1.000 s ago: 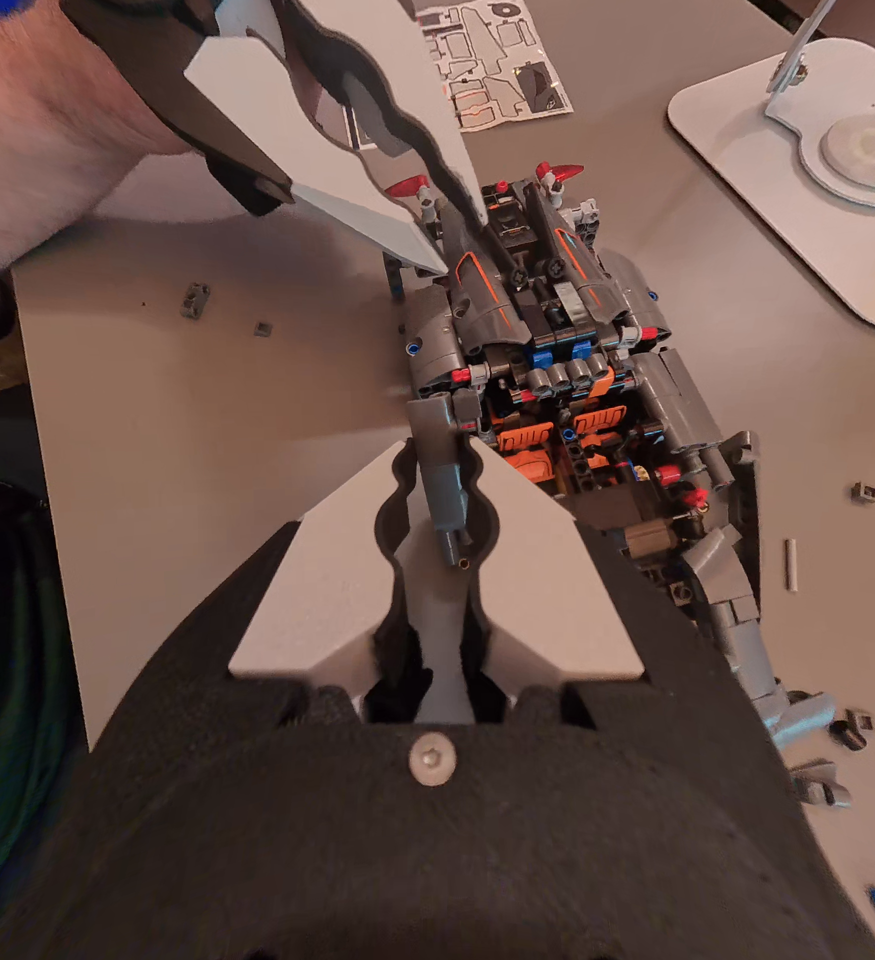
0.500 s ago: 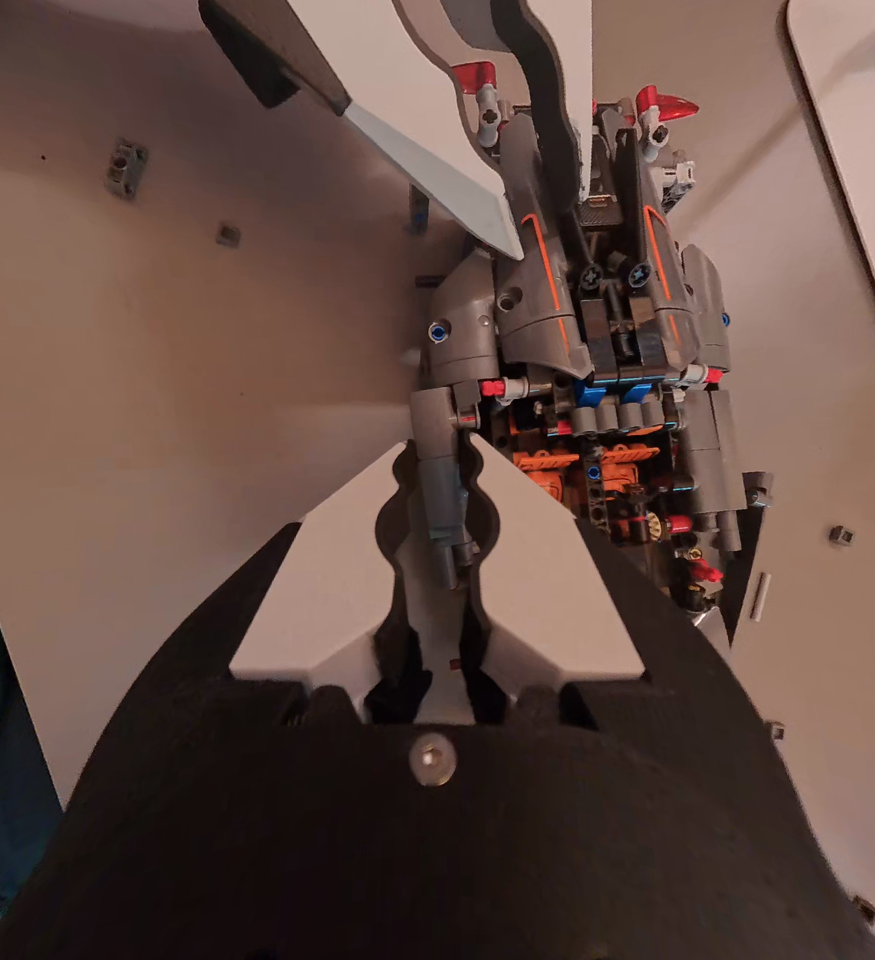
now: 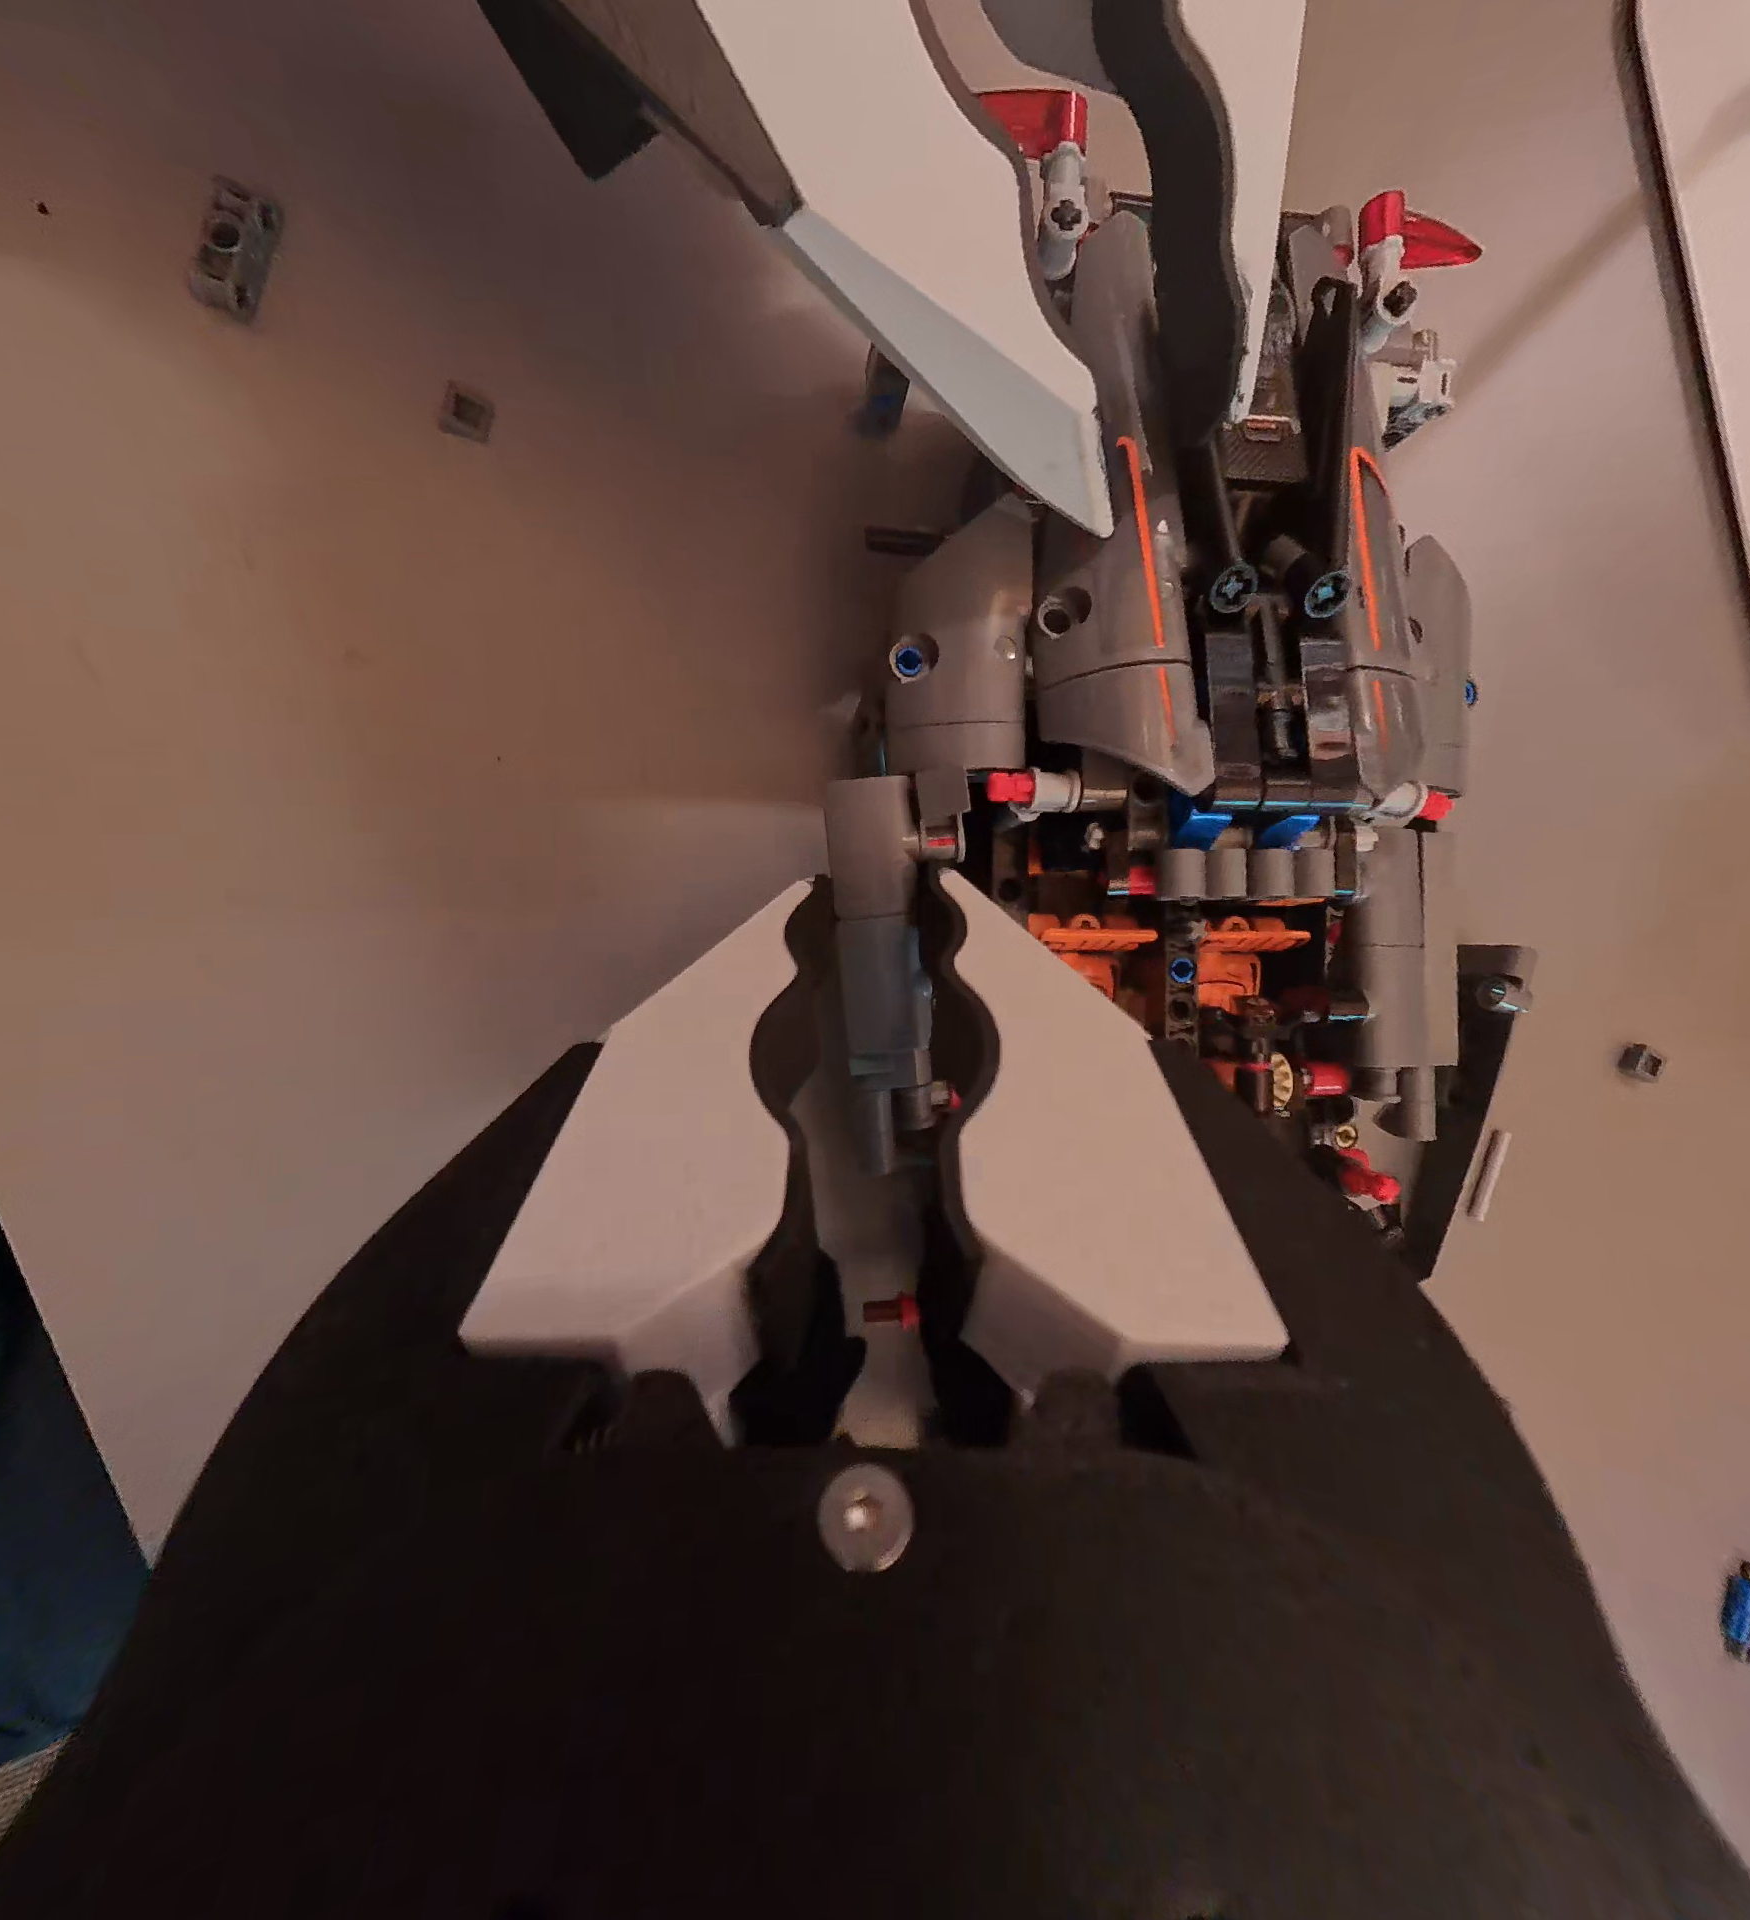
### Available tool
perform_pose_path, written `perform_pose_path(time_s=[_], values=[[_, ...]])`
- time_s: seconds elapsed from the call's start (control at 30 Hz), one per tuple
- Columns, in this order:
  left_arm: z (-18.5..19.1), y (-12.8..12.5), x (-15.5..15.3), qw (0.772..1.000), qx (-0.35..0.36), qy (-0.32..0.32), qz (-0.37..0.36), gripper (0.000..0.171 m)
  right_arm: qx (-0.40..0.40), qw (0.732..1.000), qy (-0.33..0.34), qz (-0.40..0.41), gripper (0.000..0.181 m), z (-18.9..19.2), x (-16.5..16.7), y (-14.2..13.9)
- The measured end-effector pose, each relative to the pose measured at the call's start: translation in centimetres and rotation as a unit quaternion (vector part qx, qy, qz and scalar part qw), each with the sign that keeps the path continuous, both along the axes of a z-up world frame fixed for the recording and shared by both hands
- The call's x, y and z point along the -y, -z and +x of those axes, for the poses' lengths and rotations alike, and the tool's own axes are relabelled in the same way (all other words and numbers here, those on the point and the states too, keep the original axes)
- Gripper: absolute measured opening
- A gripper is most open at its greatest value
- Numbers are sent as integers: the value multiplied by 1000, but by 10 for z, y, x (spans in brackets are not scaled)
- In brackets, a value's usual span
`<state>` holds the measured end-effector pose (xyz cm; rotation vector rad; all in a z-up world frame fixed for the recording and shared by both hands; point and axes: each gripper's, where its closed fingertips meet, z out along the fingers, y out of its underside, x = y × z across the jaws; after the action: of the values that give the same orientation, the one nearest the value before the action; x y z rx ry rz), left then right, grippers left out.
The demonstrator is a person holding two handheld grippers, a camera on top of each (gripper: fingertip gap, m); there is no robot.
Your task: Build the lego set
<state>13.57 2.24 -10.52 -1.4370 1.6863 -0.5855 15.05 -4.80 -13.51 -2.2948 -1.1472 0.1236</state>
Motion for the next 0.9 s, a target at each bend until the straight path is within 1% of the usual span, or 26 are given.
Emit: perform_pose_path(time_s=[0.07, 0.2, 0.33, 0.43, 0.9], values=[[0, 0, 0, 1000, 0, -1, 1, 18, -10, 1000, 6, -9, 14, 0, 0, 0], [0, 0, 0, 1000, 2, 1, 2, 18, -34, 999, 6, 0, 14, 0, -1, -2], [1, 0, 0, 1000, 4, 2, 1, 18, -68, 998, 16, 2, 14, 4, 2, -11], [1, 0, 1, 1000, 5, 5, -1, 18, -79, 997, 15, -4, 14, 5, 3, -11], [0, 0, -1, 1000, 3, 3, 3, 17, -53, 998, 14, -20, 14, 3, 0, -2]])
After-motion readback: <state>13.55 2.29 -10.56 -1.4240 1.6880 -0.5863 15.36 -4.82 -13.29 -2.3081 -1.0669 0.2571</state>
